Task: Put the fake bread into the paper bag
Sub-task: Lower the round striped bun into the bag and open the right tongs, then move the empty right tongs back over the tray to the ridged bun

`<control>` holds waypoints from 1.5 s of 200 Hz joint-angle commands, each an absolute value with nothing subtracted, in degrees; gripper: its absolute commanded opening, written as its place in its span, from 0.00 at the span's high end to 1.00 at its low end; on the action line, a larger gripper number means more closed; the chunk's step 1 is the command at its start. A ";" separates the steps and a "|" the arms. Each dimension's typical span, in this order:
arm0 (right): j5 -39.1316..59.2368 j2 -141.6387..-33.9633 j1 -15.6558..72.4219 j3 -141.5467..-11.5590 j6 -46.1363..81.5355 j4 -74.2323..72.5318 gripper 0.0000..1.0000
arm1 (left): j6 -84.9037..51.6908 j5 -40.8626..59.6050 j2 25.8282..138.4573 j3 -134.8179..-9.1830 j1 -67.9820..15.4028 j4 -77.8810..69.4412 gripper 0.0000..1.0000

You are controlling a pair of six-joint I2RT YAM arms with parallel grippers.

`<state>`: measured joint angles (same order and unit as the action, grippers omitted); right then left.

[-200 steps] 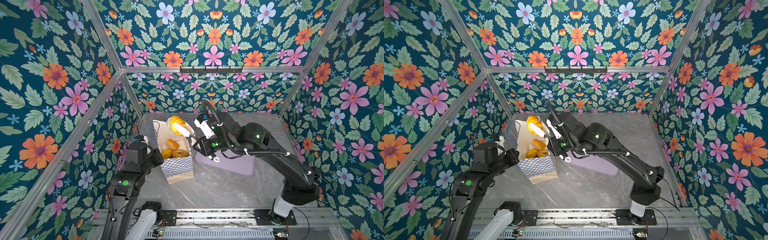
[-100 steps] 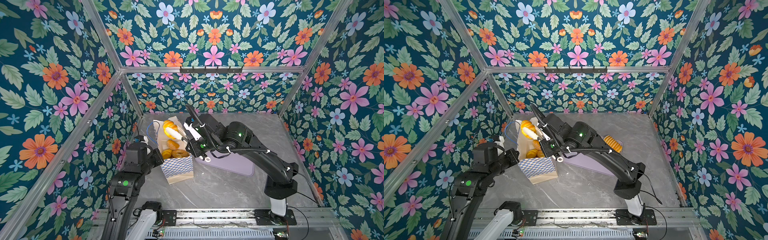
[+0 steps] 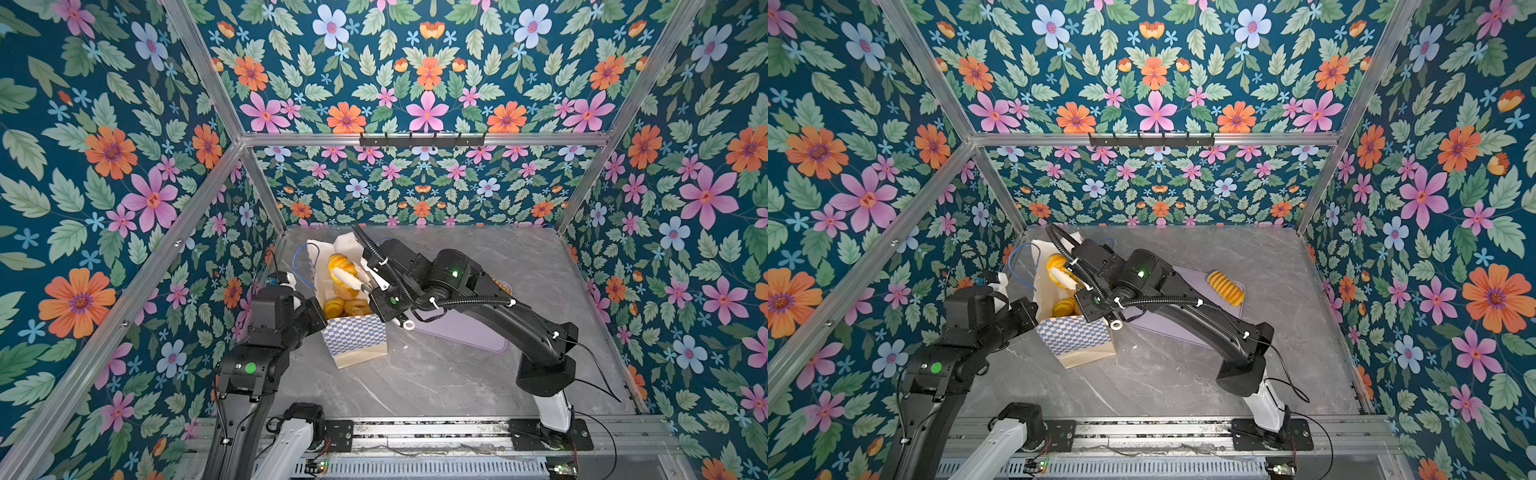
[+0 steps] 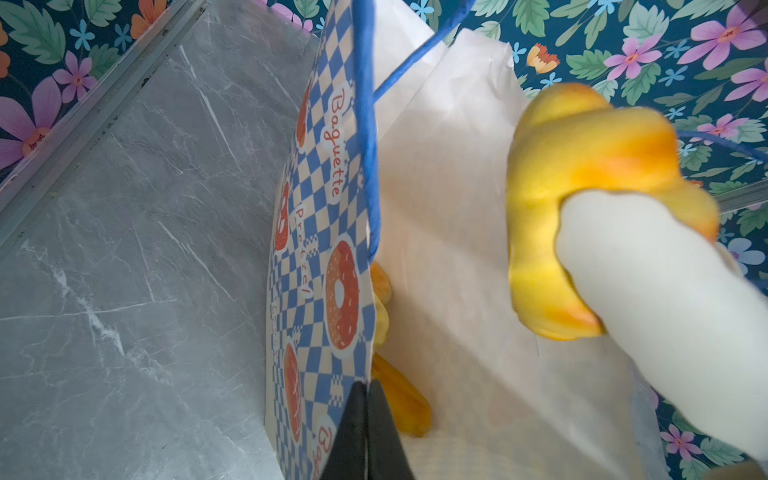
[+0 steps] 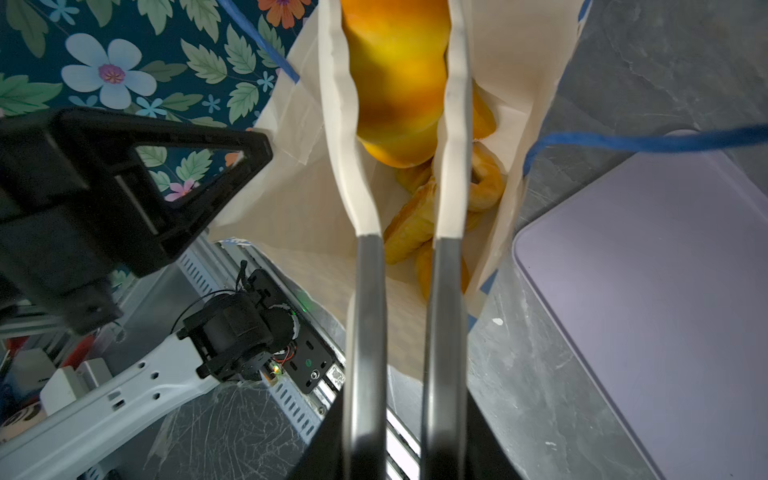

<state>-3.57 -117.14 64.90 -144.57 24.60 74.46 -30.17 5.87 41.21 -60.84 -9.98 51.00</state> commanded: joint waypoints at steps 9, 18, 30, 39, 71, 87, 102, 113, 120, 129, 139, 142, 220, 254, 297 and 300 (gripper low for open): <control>-5.70 -117.92 65.13 -144.93 23.73 75.98 0.66 | -30.45 5.63 41.13 -60.75 -9.98 50.93 0.93; -5.82 -118.20 65.21 -144.93 23.65 76.09 0.66 | -30.48 5.67 41.13 -60.78 -10.01 50.89 0.93; -6.09 -118.43 65.33 -144.93 23.46 76.29 0.65 | -30.45 5.63 41.13 -60.82 -9.97 50.89 0.93; -6.23 -118.57 65.42 -144.93 23.31 76.49 0.64 | -30.49 5.62 41.22 -60.81 -10.02 50.88 0.93; -6.33 -118.82 65.66 -144.93 23.27 76.73 0.63 | -30.50 5.63 41.19 -60.81 -9.98 50.89 0.93; -6.42 -118.86 65.82 -145.02 23.22 76.89 0.61 | -30.49 5.63 40.97 -60.81 -9.96 51.05 0.93; -6.58 -118.84 65.92 -145.11 23.19 76.99 0.60 | -30.50 5.54 40.79 -60.64 -9.97 50.95 0.93; -6.72 -118.71 66.08 -145.23 23.16 77.09 0.60 | -30.50 5.54 40.81 -60.56 -9.96 50.89 0.93; -6.77 -118.60 66.09 -145.27 23.20 77.08 0.59 | -30.50 5.54 40.83 -60.55 -10.00 50.89 0.93; -6.85 -118.44 66.18 -145.28 23.20 77.06 0.60 | -30.50 5.62 40.87 -60.56 -9.99 50.87 0.93; -6.86 -118.42 66.18 -145.33 23.20 77.07 0.59 | -30.45 5.62 40.87 -60.64 -9.99 50.88 0.93; -6.86 -118.38 66.23 -145.37 23.20 77.08 0.59 | -30.44 5.62 40.87 -60.60 -9.92 50.89 0.93; -7.73 -117.07 66.36 -145.49 23.01 77.20 0.47 | -30.57 5.54 40.99 -60.89 -10.01 51.04 0.93; -8.13 -116.46 66.35 -145.55 22.94 76.99 0.46 | -30.59 5.56 41.10 -61.03 -10.01 51.11 0.93; -8.42 -115.91 66.36 -145.71 22.93 76.70 0.46 | -30.54 5.62 41.22 -61.16 -9.99 51.07 0.93; -8.43 -115.84 66.29 -145.80 22.92 76.68 0.47 | -30.58 5.62 41.22 -61.17 -10.02 51.06 0.93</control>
<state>-7.29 -116.68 66.30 -145.25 23.42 77.21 -30.22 5.85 41.15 -60.75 -9.98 51.09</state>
